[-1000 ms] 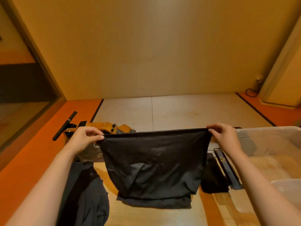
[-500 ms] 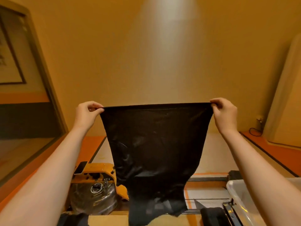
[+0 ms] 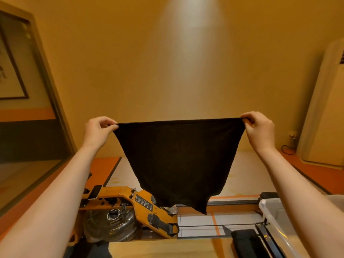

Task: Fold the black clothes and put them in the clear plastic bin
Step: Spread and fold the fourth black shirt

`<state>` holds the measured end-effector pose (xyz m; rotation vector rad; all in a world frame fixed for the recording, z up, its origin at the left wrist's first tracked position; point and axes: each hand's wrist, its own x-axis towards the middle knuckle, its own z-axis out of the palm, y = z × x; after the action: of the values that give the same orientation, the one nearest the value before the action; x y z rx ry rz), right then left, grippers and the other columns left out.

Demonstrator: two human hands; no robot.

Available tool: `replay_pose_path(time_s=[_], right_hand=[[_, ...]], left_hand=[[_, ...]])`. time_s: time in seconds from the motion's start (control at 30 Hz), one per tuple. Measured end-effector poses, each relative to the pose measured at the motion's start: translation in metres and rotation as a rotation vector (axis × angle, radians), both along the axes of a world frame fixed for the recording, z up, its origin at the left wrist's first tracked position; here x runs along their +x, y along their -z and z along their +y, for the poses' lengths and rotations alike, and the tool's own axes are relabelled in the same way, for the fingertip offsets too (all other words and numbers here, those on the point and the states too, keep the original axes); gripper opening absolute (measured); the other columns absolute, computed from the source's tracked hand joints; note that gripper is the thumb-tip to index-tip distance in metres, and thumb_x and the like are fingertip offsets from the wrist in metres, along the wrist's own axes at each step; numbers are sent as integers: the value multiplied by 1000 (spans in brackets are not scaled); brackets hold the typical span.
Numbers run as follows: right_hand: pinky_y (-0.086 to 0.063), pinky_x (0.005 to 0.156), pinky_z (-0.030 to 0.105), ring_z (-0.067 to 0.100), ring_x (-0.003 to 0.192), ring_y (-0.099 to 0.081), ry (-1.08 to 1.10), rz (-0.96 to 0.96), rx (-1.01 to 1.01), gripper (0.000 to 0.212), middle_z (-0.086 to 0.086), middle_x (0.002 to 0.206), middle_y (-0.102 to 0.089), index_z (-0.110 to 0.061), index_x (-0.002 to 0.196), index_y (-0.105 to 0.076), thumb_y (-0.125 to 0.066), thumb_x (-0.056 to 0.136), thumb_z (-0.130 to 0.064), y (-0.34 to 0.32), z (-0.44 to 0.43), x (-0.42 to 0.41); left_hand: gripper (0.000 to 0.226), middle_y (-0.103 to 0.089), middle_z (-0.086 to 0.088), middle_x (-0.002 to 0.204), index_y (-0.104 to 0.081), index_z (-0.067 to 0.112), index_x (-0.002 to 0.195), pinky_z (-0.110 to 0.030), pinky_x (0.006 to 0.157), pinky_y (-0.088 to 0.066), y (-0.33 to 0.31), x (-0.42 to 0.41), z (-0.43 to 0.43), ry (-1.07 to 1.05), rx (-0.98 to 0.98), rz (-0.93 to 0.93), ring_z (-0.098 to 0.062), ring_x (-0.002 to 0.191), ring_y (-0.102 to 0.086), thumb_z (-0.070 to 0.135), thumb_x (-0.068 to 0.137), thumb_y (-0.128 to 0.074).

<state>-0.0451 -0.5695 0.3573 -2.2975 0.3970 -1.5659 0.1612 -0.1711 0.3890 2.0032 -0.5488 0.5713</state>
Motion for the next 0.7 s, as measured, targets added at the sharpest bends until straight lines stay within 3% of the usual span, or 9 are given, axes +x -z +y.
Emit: replay_pose_path(time_s=[0.23, 0.37, 0.5, 0.7], right_hand=[[-45, 81, 22, 17, 92, -62, -45, 98, 159, 18, 8, 100, -70, -7, 101, -72, -60, 89, 0, 41, 33, -47], [-44, 78, 6, 14, 89, -64, -97, 156, 285, 17, 1, 92, -69, -11, 98, -73, -63, 88, 0, 88, 60, -87], [-53, 80, 20, 6, 89, -65, -166, 261, 439, 21, -5, 90, -70, -17, 96, -72, -65, 87, 0, 141, 92, -133], [-46, 75, 12, -2, 86, -62, -209, 361, 583, 21, -9, 90, -69, -21, 94, -72, -67, 86, -2, 186, 122, -196]], left_hand=[[7, -67, 0, 94, -69, 4, 95, -12, 73, -40, 33, -31, 37, 200, 54, 96, -3, 87, -59, 4, 89, -65], [8, -70, 4, 96, -69, 5, 95, -14, 76, -42, 73, -59, 62, 243, 40, 186, -2, 91, -62, 3, 88, -66], [9, -71, -1, 93, -70, 11, 86, -22, 79, -46, 131, -98, 94, 249, 56, 277, -11, 91, -64, 2, 87, -67], [7, -68, 1, 94, -70, 11, 86, -18, 79, -42, 198, -172, 132, 214, 85, 464, -8, 92, -61, 5, 87, -67]])
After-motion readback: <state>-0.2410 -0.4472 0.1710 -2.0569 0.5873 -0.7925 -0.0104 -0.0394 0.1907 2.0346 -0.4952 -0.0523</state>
